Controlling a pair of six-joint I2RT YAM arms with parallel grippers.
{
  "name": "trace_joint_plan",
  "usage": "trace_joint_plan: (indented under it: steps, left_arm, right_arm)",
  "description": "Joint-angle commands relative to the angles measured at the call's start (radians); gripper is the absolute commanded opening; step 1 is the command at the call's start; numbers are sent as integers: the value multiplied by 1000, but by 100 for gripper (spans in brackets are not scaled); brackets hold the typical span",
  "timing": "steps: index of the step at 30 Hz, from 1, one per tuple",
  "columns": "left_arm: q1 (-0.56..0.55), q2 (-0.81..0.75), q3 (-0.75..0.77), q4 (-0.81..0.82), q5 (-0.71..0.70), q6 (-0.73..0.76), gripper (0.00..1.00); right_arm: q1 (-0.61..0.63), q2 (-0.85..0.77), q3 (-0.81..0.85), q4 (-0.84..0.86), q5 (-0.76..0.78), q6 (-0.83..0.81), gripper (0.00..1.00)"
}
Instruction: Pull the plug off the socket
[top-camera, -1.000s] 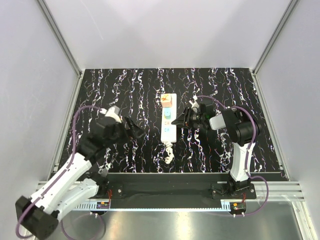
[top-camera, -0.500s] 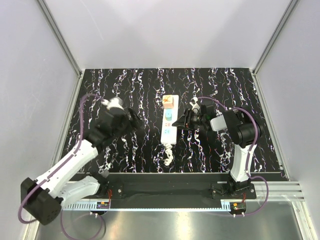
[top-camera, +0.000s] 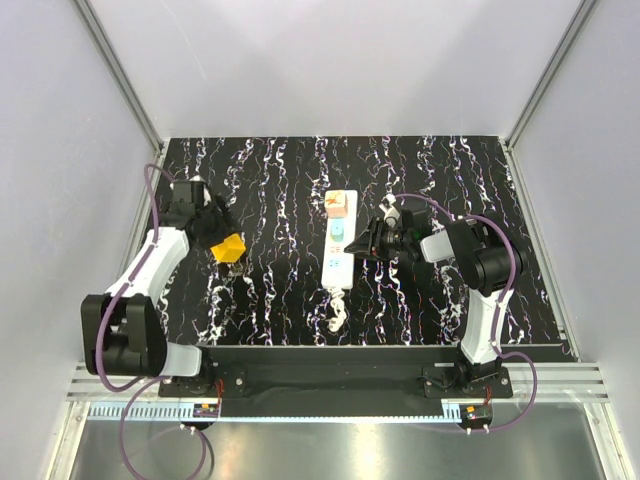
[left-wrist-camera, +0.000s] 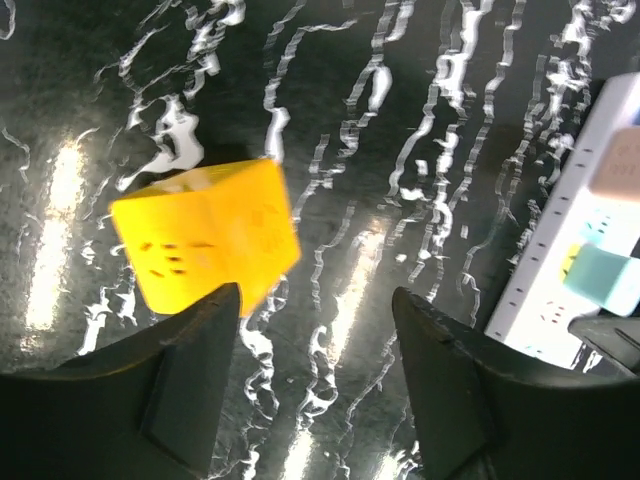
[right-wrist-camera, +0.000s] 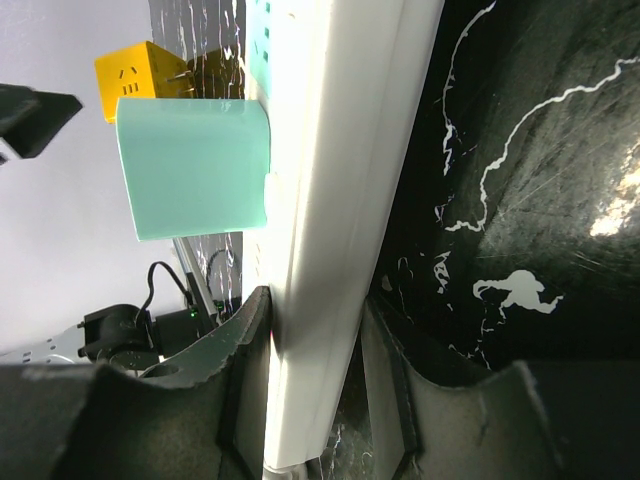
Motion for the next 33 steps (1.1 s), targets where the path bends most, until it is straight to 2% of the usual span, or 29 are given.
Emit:
trace_joint_plan:
  steps: [1,4,9,13,15,17,19,21,33]
  left_arm:
    - [67,-18,-84,152,153,41,63]
    - [69,-6,-105,217,164,58,55]
    - [69,8,-133,234,155,48,53]
    - [110,22,-173,235,132,35,51]
    - [122,35,-199,235,131,18,44]
    - [141,34,-235,252,138,-7,42]
    - [142,20,-256,275,157,-16,44]
    - [142,-7,-274,278,149,-22,53]
    - [162,-49,-314,231,69,-42,51]
  right_arm:
    - [17,11,-20,-53,60,-78,0]
    - [17,28,-14,-38,42,-64,0]
    - [17,20,-16,-38,46,-64,0]
    - [17,28,-13,-36,40,-61,0]
    - [17,27,-13,-36,42,-61,0]
    - [17,25,-13,-36,42,-61,0]
    - [17,25,-13,-36,40,-61,0]
    - [16,27,-13,-35,42,-59,0]
    - [17,23,-13,-28,34,-56,0]
